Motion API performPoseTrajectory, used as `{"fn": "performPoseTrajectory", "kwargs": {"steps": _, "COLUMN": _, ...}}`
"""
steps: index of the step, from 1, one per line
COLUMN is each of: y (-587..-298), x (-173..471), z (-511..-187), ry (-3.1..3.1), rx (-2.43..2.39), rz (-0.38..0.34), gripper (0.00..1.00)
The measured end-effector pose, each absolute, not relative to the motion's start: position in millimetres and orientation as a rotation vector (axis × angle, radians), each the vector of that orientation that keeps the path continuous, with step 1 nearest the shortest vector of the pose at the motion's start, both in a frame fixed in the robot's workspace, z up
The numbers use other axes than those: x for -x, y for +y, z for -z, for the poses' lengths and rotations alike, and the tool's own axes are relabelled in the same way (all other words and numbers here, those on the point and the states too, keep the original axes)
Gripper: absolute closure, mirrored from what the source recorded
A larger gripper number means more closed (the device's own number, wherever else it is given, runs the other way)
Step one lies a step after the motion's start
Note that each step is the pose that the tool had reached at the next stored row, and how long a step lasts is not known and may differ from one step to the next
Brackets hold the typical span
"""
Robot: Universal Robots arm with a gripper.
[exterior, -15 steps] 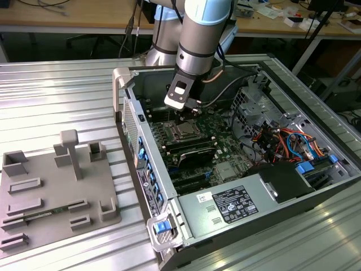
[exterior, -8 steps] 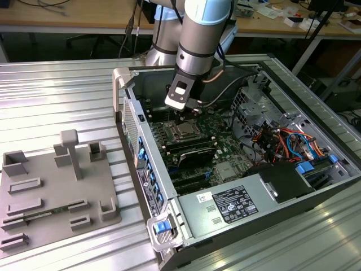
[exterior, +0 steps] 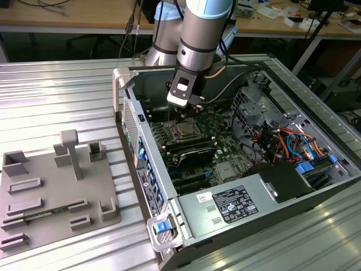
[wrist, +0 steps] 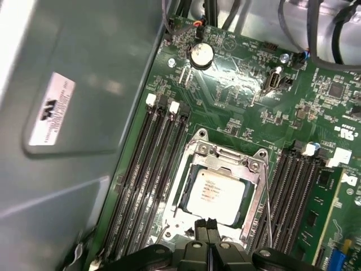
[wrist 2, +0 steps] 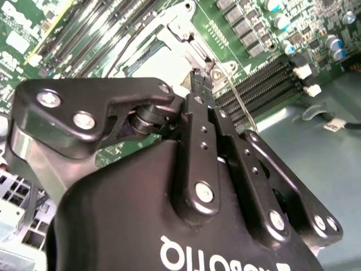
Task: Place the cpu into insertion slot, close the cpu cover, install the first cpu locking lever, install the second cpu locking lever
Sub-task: 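Install the first cpu locking lever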
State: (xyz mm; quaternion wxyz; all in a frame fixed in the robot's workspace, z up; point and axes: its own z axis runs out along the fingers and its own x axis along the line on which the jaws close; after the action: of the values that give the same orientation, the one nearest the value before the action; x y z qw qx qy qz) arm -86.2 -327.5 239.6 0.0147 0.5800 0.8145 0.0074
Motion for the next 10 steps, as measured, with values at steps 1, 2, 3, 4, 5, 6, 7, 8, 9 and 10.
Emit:
{"fn": "performPoseTrajectory", "kwargs": {"steps": 1, "y": -327.4, "x": 86.2, "z": -239.7, "ry": 2.537, "rx": -1.803, "rz": -0.023, "gripper": 0.89}}
{"fn": "performPoseTrajectory", "kwargs": {"steps": 2, "y": -327.4, "x": 86.2, "z": -239.7, "ry": 2.539, "rx": -1.799, "rz": -0.023, "gripper": 0.89}}
{"fn": "performPoseTrajectory", "kwargs": {"steps": 3, "y": -327.4, "x": 86.2, "z": -239.7, "ry": 2.543, "rx": -1.794, "rz": -0.024, "gripper": 0.89}}
{"fn": "performPoseTrajectory", "kwargs": {"steps": 4, "y": -327.4, "x": 86.2, "z": -239.7, "ry": 2.550, "rx": -1.784, "rz": -0.024, "gripper": 0.89}}
{"fn": "performPoseTrajectory", "kwargs": {"steps": 5, "y": -327.4, "x": 86.2, "z": -239.7, "ry": 2.562, "rx": -1.767, "rz": -0.024, "gripper": 0.89}}
{"fn": "performPoseTrajectory", "kwargs": {"steps": 6, "y": -327.4, "x": 86.2, "z": -239.6, "ry": 2.576, "rx": -1.748, "rz": -0.024, "gripper": 0.89}}
{"fn": "performPoseTrajectory", "kwargs": {"steps": 7, "y": -327.5, "x": 86.2, "z": -239.4, "ry": 2.601, "rx": -1.712, "rz": -0.023, "gripper": 0.89}}
{"fn": "performPoseTrajectory", "kwargs": {"steps": 8, "y": -327.5, "x": 86.2, "z": -239.2, "ry": 2.618, "rx": -1.687, "rz": -0.023, "gripper": 0.89}}
{"fn": "performPoseTrajectory", "kwargs": {"steps": 9, "y": -327.4, "x": 86.2, "z": -238.9, "ry": 2.632, "rx": -1.665, "rz": -0.024, "gripper": 0.89}}
{"fn": "performPoseTrajectory", "kwargs": {"steps": 10, "y": -327.4, "x": 86.2, "z": -238.4, "ry": 2.662, "rx": -1.620, "rz": -0.024, "gripper": 0.89}}
